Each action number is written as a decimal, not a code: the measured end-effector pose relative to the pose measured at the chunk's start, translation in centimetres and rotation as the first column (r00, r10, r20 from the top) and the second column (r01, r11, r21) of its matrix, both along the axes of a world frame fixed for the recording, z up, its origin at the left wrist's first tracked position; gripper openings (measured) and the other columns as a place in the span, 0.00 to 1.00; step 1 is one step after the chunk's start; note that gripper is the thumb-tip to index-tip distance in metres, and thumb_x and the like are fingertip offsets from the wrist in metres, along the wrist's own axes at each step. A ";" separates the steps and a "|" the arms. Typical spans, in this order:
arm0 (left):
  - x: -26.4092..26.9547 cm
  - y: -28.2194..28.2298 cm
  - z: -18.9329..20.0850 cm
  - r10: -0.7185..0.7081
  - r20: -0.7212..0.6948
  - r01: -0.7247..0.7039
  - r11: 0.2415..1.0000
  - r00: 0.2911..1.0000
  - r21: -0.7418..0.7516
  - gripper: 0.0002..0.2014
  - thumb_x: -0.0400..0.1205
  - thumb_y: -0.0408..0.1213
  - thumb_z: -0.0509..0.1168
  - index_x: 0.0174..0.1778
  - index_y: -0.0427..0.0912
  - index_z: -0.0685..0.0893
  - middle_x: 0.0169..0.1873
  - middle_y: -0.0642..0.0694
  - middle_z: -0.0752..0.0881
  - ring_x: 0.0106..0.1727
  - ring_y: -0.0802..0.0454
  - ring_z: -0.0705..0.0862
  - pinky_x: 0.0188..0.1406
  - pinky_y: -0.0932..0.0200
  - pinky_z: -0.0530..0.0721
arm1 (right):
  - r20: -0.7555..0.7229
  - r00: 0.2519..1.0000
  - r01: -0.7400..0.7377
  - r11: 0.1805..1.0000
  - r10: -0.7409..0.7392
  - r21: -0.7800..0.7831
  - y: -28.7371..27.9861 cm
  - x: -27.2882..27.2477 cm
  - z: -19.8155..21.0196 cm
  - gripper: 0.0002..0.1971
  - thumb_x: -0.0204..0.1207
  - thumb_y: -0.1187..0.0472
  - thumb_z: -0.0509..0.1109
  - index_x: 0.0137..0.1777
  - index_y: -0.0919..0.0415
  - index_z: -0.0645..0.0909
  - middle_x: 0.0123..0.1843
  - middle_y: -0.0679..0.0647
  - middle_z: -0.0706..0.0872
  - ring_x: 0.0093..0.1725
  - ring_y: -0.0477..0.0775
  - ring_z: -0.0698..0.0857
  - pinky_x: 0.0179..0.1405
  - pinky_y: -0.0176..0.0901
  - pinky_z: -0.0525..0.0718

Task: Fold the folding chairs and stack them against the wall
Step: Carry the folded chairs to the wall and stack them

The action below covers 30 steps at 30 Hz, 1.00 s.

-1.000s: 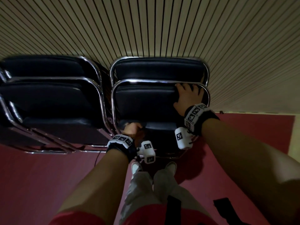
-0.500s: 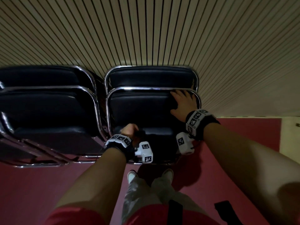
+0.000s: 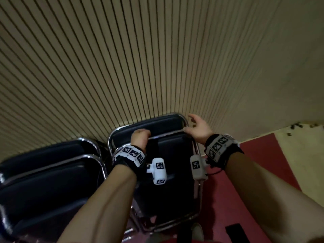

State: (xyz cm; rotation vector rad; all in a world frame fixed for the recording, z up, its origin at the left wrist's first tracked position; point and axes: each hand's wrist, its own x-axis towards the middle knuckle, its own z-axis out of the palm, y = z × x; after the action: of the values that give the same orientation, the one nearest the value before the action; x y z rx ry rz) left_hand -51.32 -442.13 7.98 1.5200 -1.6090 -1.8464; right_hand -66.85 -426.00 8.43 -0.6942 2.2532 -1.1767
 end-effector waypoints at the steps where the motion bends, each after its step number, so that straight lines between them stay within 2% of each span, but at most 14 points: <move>1: -0.5 0.0 1.0 -0.015 -0.039 0.014 0.999 0.999 -0.037 0.06 0.81 0.28 0.64 0.51 0.41 0.83 0.40 0.43 0.82 0.45 0.46 0.79 0.50 0.54 0.77 | 0.000 0.999 0.044 0.999 -0.044 -0.026 0.7 0.2 1.1 0.35 0.77 0.61 0.75 0.82 0.56 0.67 0.77 0.56 0.75 0.75 0.55 0.75 0.71 0.46 0.74; 4: -1.4 1.0 4.7 -0.146 -0.149 0.124 0.981 0.978 -0.147 0.13 0.83 0.30 0.65 0.62 0.44 0.82 0.52 0.44 0.85 0.52 0.47 0.81 0.60 0.51 0.80 | -0.026 0.975 0.214 0.968 -0.219 -0.134 3.6 1.7 4.6 0.34 0.76 0.61 0.75 0.81 0.55 0.68 0.76 0.59 0.76 0.74 0.60 0.77 0.72 0.54 0.77; 6: -1.8 1.7 6.3 -0.212 -0.195 0.168 0.961 0.958 -0.218 0.15 0.84 0.30 0.65 0.67 0.41 0.82 0.58 0.45 0.84 0.58 0.48 0.81 0.64 0.53 0.79 | -0.030 0.952 0.294 0.938 -0.304 -0.182 5.3 2.9 6.2 0.32 0.77 0.62 0.75 0.80 0.56 0.70 0.74 0.59 0.78 0.71 0.59 0.79 0.70 0.53 0.79; 10: -1.6 4.8 9.2 -0.400 -0.234 0.321 0.894 0.886 -0.311 0.17 0.85 0.29 0.63 0.71 0.41 0.80 0.63 0.47 0.81 0.61 0.50 0.80 0.59 0.60 0.75 | -0.007 0.876 0.464 0.845 -0.483 -0.268 10.3 6.7 8.2 0.30 0.77 0.64 0.74 0.79 0.58 0.71 0.69 0.59 0.79 0.66 0.58 0.81 0.65 0.47 0.79; 13: -1.7 8.3 9.9 -0.533 -0.227 0.434 0.822 0.815 -0.370 0.17 0.85 0.31 0.64 0.71 0.42 0.79 0.64 0.47 0.81 0.53 0.54 0.83 0.50 0.68 0.81 | 0.003 0.809 0.570 0.782 -0.588 -0.254 15.3 9.9 8.0 0.29 0.77 0.63 0.75 0.78 0.55 0.72 0.65 0.55 0.79 0.63 0.54 0.81 0.62 0.45 0.80; 14: -1.8 9.7 9.9 -0.575 -0.223 0.474 0.796 0.787 -0.378 0.17 0.85 0.31 0.64 0.71 0.43 0.79 0.64 0.48 0.81 0.53 0.53 0.84 0.52 0.67 0.83 | 0.000 0.779 0.607 0.755 -0.627 -0.246 17.2 11.1 7.9 0.29 0.77 0.62 0.75 0.78 0.55 0.72 0.64 0.55 0.80 0.62 0.54 0.82 0.62 0.47 0.82; 16: -1.9 12.9 9.9 -0.648 -0.207 0.546 0.742 0.733 -0.388 0.17 0.84 0.33 0.65 0.70 0.43 0.80 0.65 0.48 0.81 0.59 0.50 0.81 0.64 0.58 0.80 | 0.006 0.717 0.677 0.695 -0.697 -0.243 20.9 13.2 7.5 0.29 0.76 0.62 0.76 0.77 0.56 0.73 0.64 0.56 0.81 0.61 0.55 0.83 0.62 0.49 0.83; 19: -1.7 18.8 9.4 -0.760 -0.181 0.666 0.638 0.624 -0.386 0.18 0.84 0.32 0.66 0.70 0.42 0.80 0.64 0.46 0.81 0.60 0.51 0.79 0.62 0.55 0.76 | 0.048 0.603 0.780 0.576 -0.796 -0.244 26.8 16.9 6.9 0.28 0.76 0.62 0.77 0.76 0.55 0.74 0.63 0.56 0.82 0.59 0.54 0.83 0.60 0.50 0.82; 21: -1.2 23.2 9.3 -0.825 -0.160 0.745 0.559 0.542 -0.364 0.18 0.83 0.33 0.65 0.70 0.45 0.80 0.64 0.47 0.82 0.59 0.51 0.80 0.63 0.53 0.78 | 0.077 0.524 0.836 0.494 -0.848 -0.240 30.9 19.5 6.5 0.28 0.77 0.60 0.76 0.76 0.53 0.73 0.63 0.57 0.83 0.57 0.55 0.83 0.56 0.51 0.83; 24: 0.0 30.7 9.7 -0.901 -0.148 0.837 0.433 0.407 -0.334 0.16 0.83 0.33 0.65 0.67 0.47 0.80 0.56 0.51 0.83 0.51 0.57 0.81 0.45 0.58 0.79 | 0.107 0.371 0.912 0.339 -0.923 -0.232 37.6 24.3 6.4 0.28 0.78 0.60 0.75 0.76 0.53 0.72 0.62 0.56 0.83 0.53 0.56 0.85 0.51 0.50 0.84; 25: 0.6 33.6 9.8 -0.921 -0.150 0.858 0.390 0.360 -0.333 0.16 0.83 0.34 0.65 0.66 0.48 0.80 0.56 0.50 0.83 0.52 0.56 0.82 0.47 0.57 0.80 | 0.112 0.317 0.930 0.285 -0.942 -0.232 40.0 26.1 6.4 0.27 0.78 0.60 0.75 0.77 0.53 0.72 0.62 0.56 0.83 0.53 0.57 0.85 0.51 0.51 0.84; 27: 2.1 38.9 10.0 -0.950 -0.155 0.884 0.310 0.272 -0.348 0.16 0.81 0.34 0.67 0.66 0.49 0.82 0.61 0.47 0.84 0.61 0.47 0.83 0.59 0.50 0.82 | 0.130 0.221 0.953 0.186 -0.967 -0.238 44.3 29.5 6.3 0.27 0.79 0.60 0.74 0.76 0.53 0.73 0.62 0.57 0.84 0.53 0.57 0.86 0.52 0.52 0.84; 30: 5.6 48.5 9.7 -0.987 -0.122 0.917 0.146 0.108 -0.372 0.17 0.83 0.32 0.65 0.69 0.45 0.81 0.62 0.47 0.81 0.62 0.48 0.80 0.58 0.54 0.76 | 0.154 0.052 0.971 0.014 -0.987 -0.238 51.5 36.2 6.1 0.26 0.78 0.62 0.74 0.75 0.53 0.74 0.61 0.58 0.85 0.54 0.59 0.86 0.54 0.54 0.85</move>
State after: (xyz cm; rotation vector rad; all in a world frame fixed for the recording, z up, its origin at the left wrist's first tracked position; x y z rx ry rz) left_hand -45.75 -393.67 17.72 -0.3315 -2.7780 -2.0621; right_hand -30.63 -374.48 14.54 1.2116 2.5265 -2.0949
